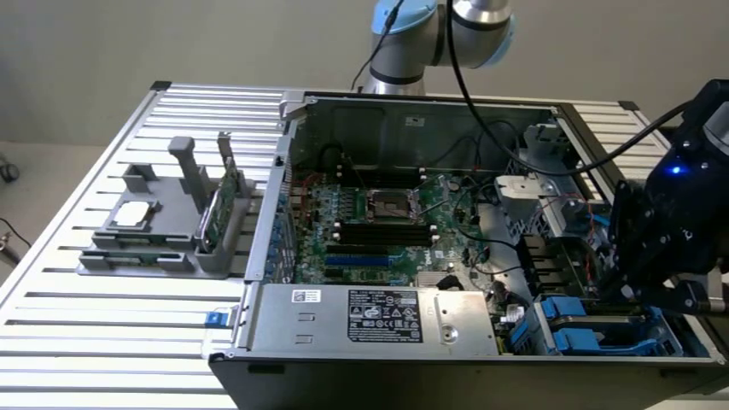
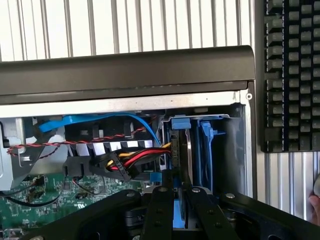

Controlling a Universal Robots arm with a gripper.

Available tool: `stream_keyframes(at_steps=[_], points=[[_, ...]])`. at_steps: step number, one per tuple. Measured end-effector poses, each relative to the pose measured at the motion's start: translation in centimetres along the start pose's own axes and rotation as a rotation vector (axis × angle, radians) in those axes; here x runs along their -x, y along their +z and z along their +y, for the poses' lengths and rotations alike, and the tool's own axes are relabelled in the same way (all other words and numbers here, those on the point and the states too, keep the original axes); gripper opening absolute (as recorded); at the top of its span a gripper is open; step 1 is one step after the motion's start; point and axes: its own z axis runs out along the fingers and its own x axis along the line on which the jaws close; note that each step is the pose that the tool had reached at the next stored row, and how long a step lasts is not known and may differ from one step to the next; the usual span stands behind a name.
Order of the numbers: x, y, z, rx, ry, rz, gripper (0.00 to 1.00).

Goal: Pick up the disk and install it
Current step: 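Insert the second disk wire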

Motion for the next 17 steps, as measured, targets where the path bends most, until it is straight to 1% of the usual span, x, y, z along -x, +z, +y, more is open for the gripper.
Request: stream_keyframes(at_steps=[2,5,17], points=[[0.05,0.11,0.00,0.0028,0.000,0.0033,0.16],[0.11,0.23,-0.04,0.0052,0.000,0.0059,0.16],[0.40,0.39,-0.22,0.0056,0.000,0.0072,0.16]])
